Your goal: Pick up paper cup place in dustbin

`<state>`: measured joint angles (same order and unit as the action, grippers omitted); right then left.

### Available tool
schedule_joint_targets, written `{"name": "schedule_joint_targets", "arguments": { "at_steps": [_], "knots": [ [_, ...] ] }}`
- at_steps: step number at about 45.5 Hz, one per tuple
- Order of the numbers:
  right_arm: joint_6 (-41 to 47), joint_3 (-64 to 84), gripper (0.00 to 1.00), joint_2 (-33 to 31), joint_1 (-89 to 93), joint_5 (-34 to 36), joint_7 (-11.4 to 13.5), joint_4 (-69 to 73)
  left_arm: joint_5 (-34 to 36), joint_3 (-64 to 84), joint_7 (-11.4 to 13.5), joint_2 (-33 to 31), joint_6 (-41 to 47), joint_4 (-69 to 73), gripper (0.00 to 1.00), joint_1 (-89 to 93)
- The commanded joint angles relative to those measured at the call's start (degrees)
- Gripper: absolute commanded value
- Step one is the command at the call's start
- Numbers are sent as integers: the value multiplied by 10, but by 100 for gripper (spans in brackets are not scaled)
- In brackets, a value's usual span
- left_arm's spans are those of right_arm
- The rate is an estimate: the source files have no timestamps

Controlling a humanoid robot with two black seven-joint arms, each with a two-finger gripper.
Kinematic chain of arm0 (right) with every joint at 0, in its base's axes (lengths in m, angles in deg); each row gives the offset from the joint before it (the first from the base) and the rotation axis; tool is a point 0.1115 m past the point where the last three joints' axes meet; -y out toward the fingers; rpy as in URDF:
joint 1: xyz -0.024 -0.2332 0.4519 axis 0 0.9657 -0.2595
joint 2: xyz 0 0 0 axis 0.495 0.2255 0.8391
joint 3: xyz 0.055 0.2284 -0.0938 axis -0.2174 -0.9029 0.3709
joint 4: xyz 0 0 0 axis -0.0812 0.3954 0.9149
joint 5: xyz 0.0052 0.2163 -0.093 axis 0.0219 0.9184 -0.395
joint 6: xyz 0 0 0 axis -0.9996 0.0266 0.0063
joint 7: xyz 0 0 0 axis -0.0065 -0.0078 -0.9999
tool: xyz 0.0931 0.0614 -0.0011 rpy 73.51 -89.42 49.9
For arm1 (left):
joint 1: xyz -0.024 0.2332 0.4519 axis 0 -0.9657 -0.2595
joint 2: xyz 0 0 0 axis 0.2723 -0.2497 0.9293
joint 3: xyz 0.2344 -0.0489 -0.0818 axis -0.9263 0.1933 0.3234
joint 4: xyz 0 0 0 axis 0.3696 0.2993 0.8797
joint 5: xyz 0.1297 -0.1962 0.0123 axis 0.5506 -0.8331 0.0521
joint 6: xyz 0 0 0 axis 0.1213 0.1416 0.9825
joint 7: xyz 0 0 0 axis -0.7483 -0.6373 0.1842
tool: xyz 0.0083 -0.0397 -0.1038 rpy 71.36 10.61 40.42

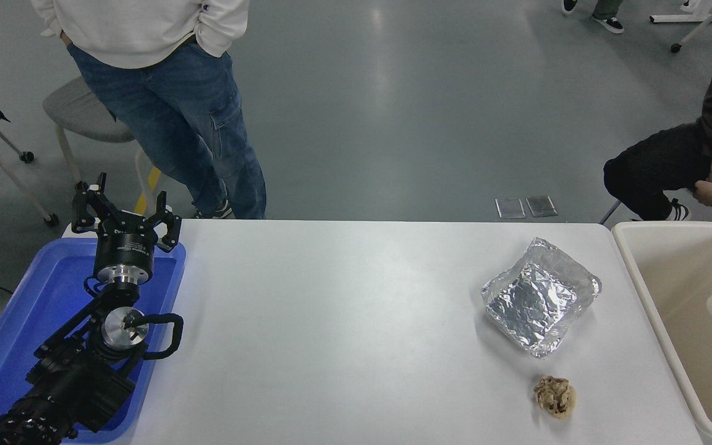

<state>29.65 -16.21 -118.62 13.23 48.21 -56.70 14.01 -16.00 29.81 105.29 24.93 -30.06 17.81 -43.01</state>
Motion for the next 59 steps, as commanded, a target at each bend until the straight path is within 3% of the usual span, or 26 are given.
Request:
{"name": "schedule_joint_targets", "arguments": {
  "at_steps": [1,2,3,5,19,25,36,49,59],
  "knots": [
    [-17,-20,40,22,37,23,0,-21,0,0,1,0,0,0,99,0],
    [-17,-20,64,22,37,24,0,-21,0,0,0,0,0,0,99,0],
    [-18,-20,82,23,37,24,0,-20,-1,0,0,0,0,0,99,0],
    [-17,-22,100,23,37,28,0,-18,0,0,1,0,0,0,99,0],
    [-12,-21,100,23,33,34,-3,6,0,0,0,0,0,-1,99,0],
    [-5,-7,100,-21,-21,31,-3,77,0,0,0,0,0,0,99,1],
    [-1,186,100,-79,-249,17,-4,272,0,0,0,-1,0,-1,99,1],
    [38,404,100,-44,-525,18,-5,449,0,-1,0,-1,0,-1,99,1],
    [110,496,100,56,-686,35,-5,541,0,-1,0,-1,0,-1,99,1]
  ]
}}
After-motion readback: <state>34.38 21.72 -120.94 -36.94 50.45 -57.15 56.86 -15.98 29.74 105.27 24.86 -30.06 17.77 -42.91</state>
